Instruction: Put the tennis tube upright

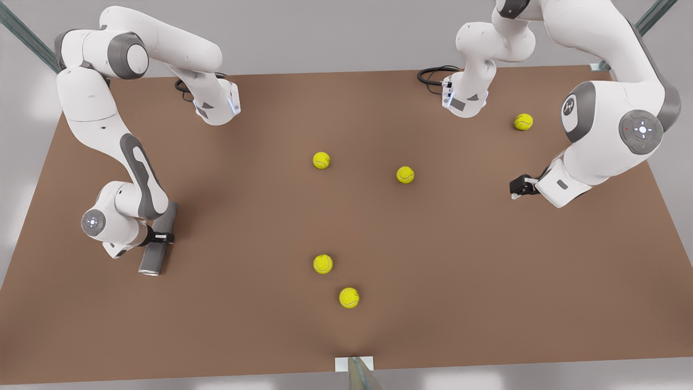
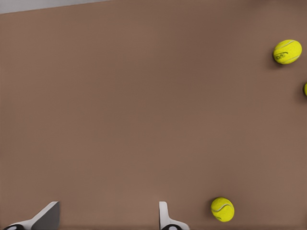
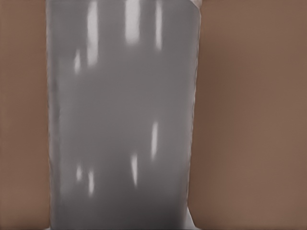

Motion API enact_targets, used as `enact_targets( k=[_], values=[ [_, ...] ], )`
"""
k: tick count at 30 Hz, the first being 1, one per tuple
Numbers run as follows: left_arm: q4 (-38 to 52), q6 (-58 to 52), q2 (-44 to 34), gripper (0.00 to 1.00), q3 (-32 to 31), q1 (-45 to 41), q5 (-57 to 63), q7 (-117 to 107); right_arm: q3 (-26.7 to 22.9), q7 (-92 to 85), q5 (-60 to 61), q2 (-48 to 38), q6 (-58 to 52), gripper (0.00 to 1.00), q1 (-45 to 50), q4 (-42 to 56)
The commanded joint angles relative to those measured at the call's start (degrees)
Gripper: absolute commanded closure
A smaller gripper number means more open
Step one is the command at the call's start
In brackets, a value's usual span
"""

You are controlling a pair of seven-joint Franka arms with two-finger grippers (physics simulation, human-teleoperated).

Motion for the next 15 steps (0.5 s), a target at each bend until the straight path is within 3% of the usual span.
enact_targets(
  k=[1, 7, 15],
  values=[
    [0.03, -0.03, 0.01, 0.0, 0.02, 0.0, 0.03, -0.15, 0.0, -0.06, -0.05, -0.04, 0.04, 0.28, 0.0, 0.02],
    [0.03, -0.03, 0.01, 0.0, 0.02, -0.09, 0.03, -0.15, 0.44, -0.15, -0.14, -0.92, -3.12, 0.28, 0.44, 1.42],
    [0.03, -0.03, 0.01, 0.0, 0.02, 0.0, 0.03, -0.23, 7.74, -1.47, -3.12, -2.86, -11.21, 0.28, 3.25, 9.6]
  ],
)
